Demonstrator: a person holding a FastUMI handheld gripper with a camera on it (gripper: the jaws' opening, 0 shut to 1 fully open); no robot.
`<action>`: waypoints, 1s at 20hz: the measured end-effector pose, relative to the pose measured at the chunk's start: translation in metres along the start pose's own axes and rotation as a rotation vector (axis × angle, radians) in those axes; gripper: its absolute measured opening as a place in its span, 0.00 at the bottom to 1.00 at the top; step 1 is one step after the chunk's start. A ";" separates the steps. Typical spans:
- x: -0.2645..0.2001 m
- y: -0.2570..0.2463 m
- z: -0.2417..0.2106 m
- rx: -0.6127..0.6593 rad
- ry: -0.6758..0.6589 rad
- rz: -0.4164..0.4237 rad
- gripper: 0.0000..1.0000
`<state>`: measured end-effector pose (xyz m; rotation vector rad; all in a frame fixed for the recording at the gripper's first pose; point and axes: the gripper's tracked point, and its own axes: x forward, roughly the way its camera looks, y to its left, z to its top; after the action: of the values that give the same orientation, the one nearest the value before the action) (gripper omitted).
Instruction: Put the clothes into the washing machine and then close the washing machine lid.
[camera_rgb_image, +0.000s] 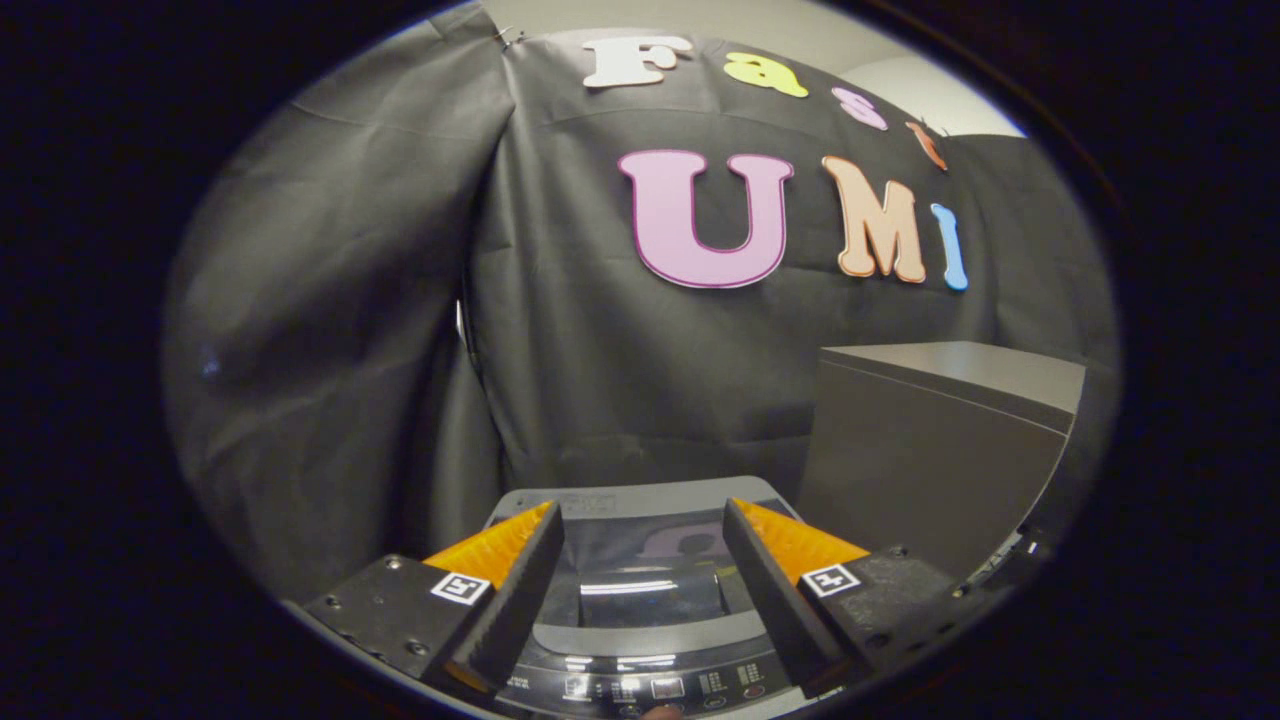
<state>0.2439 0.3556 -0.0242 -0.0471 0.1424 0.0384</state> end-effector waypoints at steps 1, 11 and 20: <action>-0.006 -0.002 0.001 0.001 -0.005 -0.003 0.98; -0.062 -0.028 -0.034 -0.108 0.076 -0.014 0.97; -0.121 -0.044 -0.027 -0.134 0.040 0.055 0.95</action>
<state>0.1225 0.3061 -0.0313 -0.1780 0.1811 0.1024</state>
